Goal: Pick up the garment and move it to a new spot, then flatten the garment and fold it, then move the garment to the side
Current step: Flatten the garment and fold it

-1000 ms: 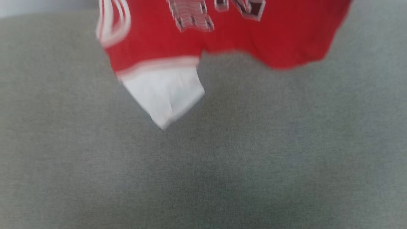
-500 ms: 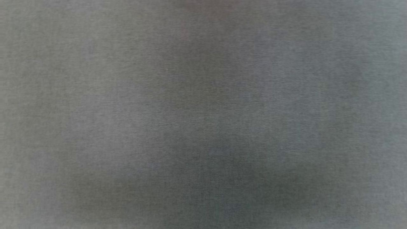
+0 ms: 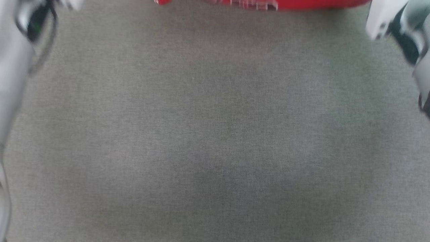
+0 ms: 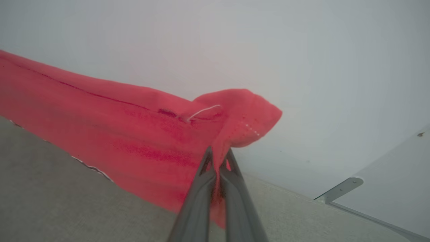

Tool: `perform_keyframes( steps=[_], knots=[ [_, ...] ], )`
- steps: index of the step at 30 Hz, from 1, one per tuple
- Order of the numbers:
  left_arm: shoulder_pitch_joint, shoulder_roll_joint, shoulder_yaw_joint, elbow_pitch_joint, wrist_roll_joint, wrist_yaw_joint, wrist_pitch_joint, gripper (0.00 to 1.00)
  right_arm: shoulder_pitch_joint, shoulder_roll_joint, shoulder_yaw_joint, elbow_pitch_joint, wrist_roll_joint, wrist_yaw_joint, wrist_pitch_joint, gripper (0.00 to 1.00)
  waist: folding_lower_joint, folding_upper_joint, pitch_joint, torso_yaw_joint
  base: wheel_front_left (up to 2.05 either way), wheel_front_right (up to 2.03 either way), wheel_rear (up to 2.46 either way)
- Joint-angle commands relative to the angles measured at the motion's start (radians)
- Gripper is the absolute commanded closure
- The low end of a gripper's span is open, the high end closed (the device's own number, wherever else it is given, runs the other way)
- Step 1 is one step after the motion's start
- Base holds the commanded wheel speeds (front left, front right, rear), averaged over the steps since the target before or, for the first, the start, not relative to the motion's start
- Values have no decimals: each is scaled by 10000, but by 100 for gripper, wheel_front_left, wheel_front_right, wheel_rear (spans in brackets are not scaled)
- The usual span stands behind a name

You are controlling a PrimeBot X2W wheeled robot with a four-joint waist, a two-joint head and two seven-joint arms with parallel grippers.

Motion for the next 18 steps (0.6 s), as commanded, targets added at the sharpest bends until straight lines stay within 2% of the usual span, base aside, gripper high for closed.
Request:
perform_keyframes(
  steps=[1, 9, 12, 14, 18],
  knots=[
    [360, 59, -101, -149, -208, -48, 250, 100, 261, -123, 115, -151, 205, -20, 161, 100, 0, 0, -123, 51, 0, 0, 0],
    [3277, 925, -513, -2414, -1851, 64, 2573, 100, 2408, -1188, 1209, -2285, 1965, -18, 1389, 100, 0, 0, -706, 119, 0, 0, 0],
    [4571, 1421, -570, -3810, -2317, 526, 3249, 100, 3328, -1726, 1492, -3320, 2470, -18, 1729, 100, 0, 0, -881, 111, 0, 0, 0],
    [5465, 1856, -606, -4878, -2524, 1002, 3613, 100, 3882, -2137, 1559, -3982, 2657, -18, 1856, 100, 0, 0, -960, 93, 0, 0, 0],
    [7214, 2675, -621, -7167, -2999, 2250, 4048, 100, 5108, -2824, 1529, -5193, 3041, -18, 2109, 100, 0, 0, -1086, 73, 0, 0, 0]
  ],
)
